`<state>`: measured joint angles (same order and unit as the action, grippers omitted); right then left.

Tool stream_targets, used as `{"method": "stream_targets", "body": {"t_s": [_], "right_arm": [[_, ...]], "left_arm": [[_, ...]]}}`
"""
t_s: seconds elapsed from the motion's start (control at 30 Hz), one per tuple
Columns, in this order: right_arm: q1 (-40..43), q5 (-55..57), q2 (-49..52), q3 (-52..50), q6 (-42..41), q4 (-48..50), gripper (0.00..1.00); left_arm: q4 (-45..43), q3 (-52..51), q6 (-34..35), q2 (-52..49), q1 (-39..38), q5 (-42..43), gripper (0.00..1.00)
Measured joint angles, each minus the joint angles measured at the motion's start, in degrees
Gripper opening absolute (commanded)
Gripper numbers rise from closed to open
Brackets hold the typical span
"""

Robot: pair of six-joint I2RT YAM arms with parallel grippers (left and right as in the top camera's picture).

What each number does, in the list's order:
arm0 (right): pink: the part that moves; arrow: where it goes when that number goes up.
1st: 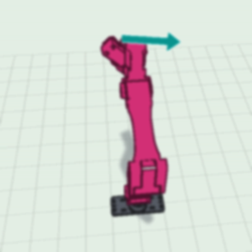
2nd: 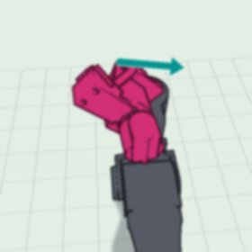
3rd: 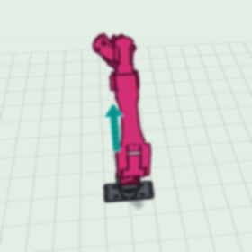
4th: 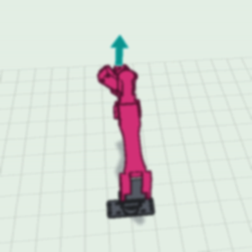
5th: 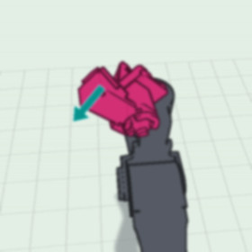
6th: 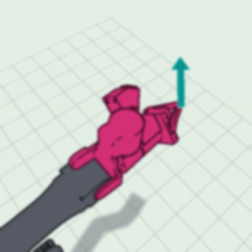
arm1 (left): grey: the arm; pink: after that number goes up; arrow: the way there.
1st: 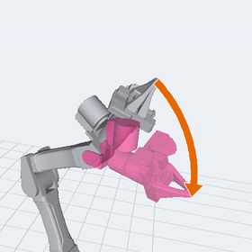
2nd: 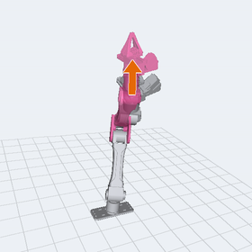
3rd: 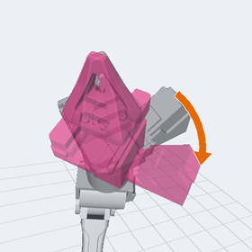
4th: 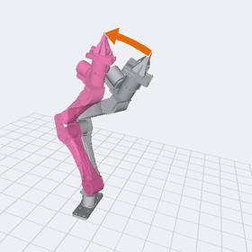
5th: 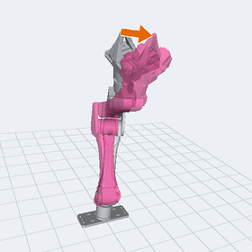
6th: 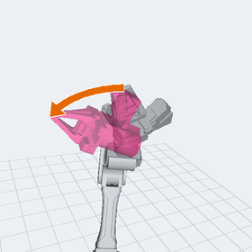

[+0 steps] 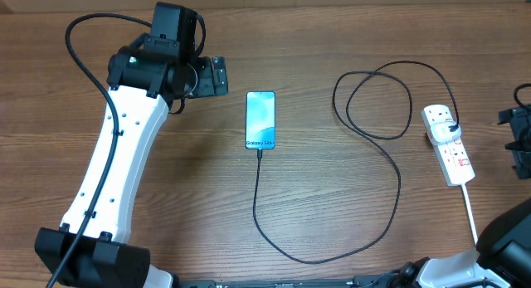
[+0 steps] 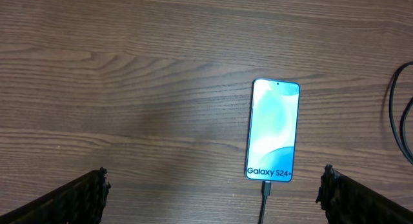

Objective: Plug charger to phone and switch on socket

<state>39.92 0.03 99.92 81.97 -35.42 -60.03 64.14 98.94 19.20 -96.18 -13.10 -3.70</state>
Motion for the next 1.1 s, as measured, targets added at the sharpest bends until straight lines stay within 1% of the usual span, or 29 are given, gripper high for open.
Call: {"method": "stream_targets", "body": {"t_s": [0.2, 0.47, 0.7, 0.97, 1.1], "right_arm": [[0.0, 0.0, 0.0, -4.2, 0.4, 4.1, 1.0], [0.0, 0.0, 0.0, -7.4, 2.5, 4.7, 1.0], [-0.2, -0.9, 0.0, -12.9, 6.8, 9.0, 1.0], [-1.5, -2.9, 0.0, -13.2, 13.1, 12.5, 1.0], [-3.0, -3.0, 0.0, -13.2, 14.3, 14.3, 1.0]], "left_arm": [[0.0, 0.0, 0.0, 0.0, 0.0, 0.0, 1.0], [0.0, 0.0, 0.0, 0.0, 0.0, 0.0, 1.0], [0.0, 0.0, 0.0, 0.0, 0.0, 0.0, 1.0], [0.0, 0.0, 0.0, 0.0, 0.0, 0.0, 1.0], [0.0, 0.0, 0.0, 0.0, 0.0, 0.0, 0.99]]}}
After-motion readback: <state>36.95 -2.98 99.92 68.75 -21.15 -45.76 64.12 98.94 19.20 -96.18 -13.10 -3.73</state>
